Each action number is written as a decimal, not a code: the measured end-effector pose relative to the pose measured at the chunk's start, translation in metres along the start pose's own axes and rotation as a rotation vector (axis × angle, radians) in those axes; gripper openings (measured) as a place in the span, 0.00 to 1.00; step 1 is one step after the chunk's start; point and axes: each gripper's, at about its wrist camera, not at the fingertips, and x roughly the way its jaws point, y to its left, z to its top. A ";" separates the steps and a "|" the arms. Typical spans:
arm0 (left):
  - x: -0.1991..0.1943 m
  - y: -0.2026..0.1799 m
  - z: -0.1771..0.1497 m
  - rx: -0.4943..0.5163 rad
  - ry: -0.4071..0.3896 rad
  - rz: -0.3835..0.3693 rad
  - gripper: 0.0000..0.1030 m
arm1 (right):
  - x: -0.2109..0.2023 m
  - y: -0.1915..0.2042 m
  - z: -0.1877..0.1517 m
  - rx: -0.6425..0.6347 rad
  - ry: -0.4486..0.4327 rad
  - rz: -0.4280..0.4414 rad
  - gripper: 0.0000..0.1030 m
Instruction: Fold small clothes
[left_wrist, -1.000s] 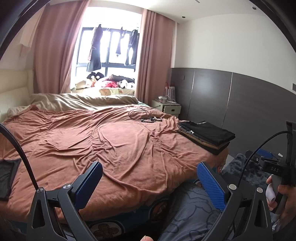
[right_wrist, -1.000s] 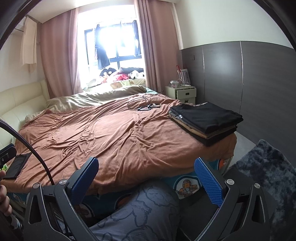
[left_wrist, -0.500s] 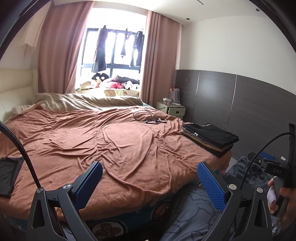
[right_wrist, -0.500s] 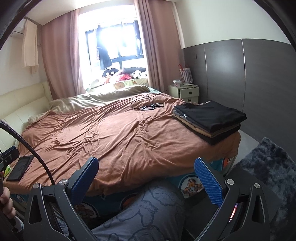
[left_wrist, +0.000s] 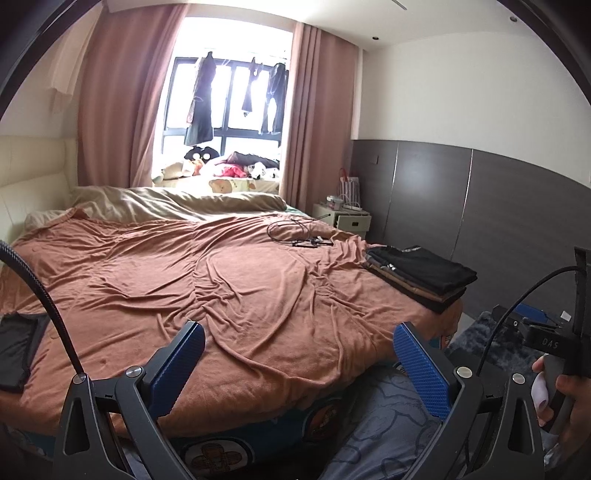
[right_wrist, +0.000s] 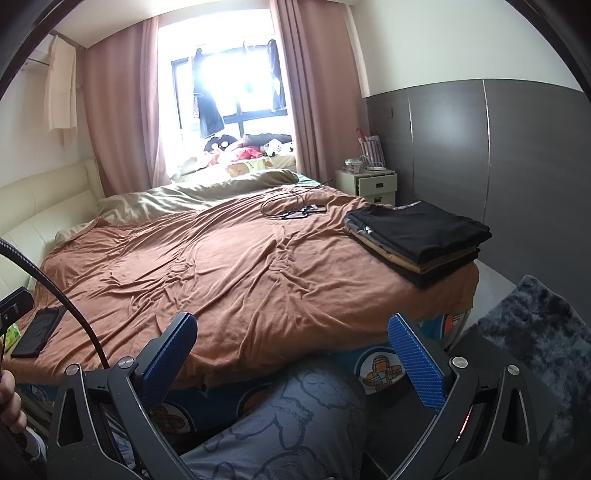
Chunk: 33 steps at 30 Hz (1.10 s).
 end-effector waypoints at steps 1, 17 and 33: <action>0.000 0.000 0.000 0.000 0.000 0.001 1.00 | 0.000 0.000 0.000 0.000 -0.001 0.000 1.00; 0.000 -0.001 -0.002 0.002 0.002 0.003 1.00 | -0.002 0.001 -0.001 0.015 0.004 0.013 1.00; -0.001 0.000 -0.002 0.003 0.001 0.003 1.00 | -0.004 0.004 -0.002 0.017 0.004 0.020 1.00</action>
